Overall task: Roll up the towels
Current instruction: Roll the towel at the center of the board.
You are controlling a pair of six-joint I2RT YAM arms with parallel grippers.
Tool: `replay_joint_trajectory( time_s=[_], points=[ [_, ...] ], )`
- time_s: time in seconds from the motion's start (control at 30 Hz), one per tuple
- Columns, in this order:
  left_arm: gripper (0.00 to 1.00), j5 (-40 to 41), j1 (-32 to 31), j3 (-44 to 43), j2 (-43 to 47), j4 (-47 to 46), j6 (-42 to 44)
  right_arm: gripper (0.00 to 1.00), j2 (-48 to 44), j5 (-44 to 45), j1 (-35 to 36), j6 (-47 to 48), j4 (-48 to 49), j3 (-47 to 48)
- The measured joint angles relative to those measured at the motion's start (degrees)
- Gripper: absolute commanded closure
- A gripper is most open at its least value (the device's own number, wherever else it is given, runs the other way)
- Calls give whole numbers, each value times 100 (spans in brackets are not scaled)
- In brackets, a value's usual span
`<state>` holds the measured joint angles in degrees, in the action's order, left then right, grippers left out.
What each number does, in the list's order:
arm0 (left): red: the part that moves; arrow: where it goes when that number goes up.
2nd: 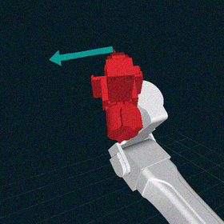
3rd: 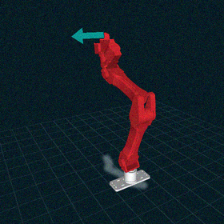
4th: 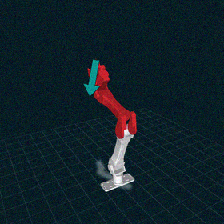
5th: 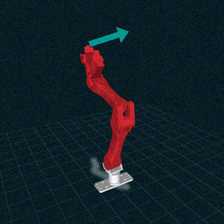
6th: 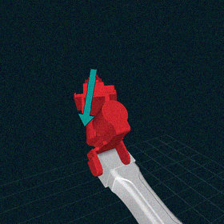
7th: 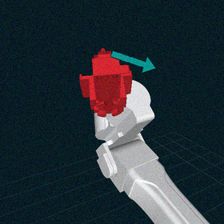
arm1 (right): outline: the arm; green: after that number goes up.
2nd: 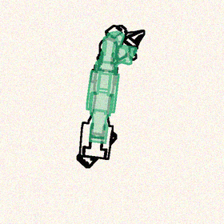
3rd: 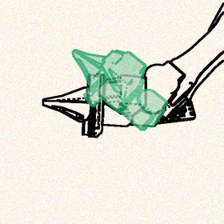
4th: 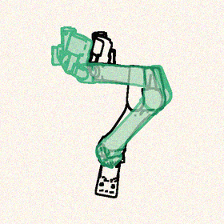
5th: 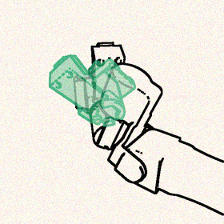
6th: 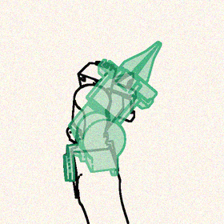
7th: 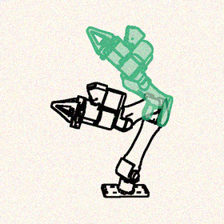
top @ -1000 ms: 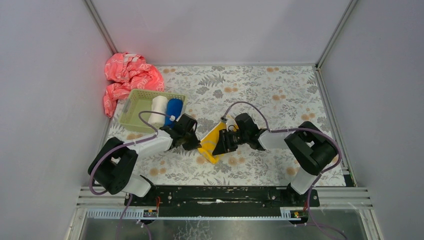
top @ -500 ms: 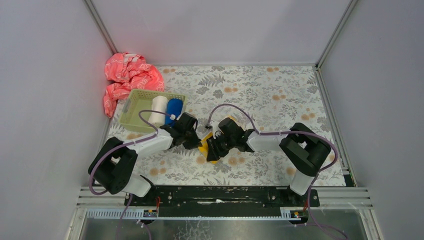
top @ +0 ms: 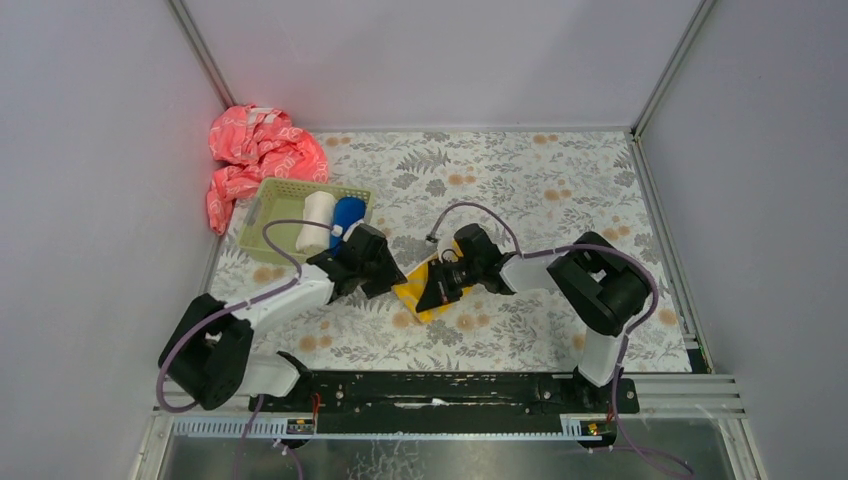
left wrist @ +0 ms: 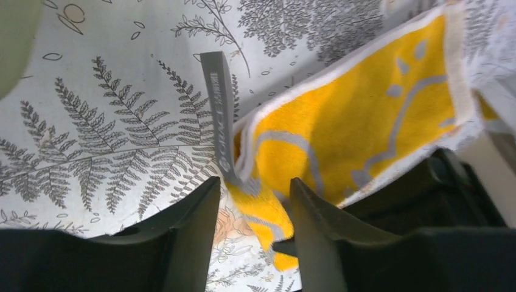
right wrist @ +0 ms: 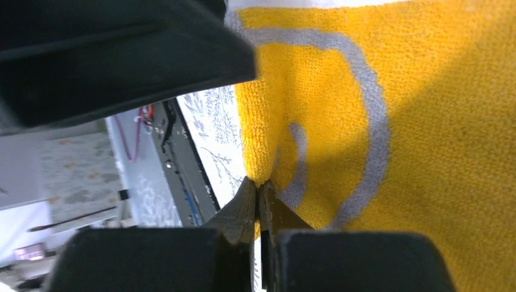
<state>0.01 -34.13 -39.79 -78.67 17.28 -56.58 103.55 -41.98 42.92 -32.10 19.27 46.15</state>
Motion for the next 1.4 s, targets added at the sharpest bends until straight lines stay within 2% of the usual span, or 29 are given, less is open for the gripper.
replay_joint_trajectory(
  time_s=[0.17, 0.33, 0.43, 0.6, 0.77, 1.0, 1.23, 1.4],
  points=[
    [41, 39, 9, 297, 756, -17, 0, 100, 435, -717, -289, -1143, 1196, -343],
    [41, -15, 20, 782, 1414, -24, -26, 100, 844, -1082, -643, -2221, 2479, -820],
    [41, -142, 44, 992, 1497, -111, -63, 99, 1086, -1174, -796, -2645, 3023, -1010],
    [40, -411, 44, 1252, 1351, -402, -170, 99, 1327, -1294, -885, -2846, 3366, -1064],
    [39, -634, 46, 1276, 1040, -964, -232, 99, 1340, -1333, -885, -2562, 2959, -876],
    [41, -737, 79, 1248, 450, -1644, -275, 98, 1307, -1447, -885, -1998, 2052, -518],
    [56, -667, 81, 1226, 24, -2013, -424, 93, 1174, -1403, -885, -1491, 1187, -254],
    [63, -553, 81, 1180, -151, -2061, -632, 81, 807, -986, -883, -826, 227, -70]
  ],
)
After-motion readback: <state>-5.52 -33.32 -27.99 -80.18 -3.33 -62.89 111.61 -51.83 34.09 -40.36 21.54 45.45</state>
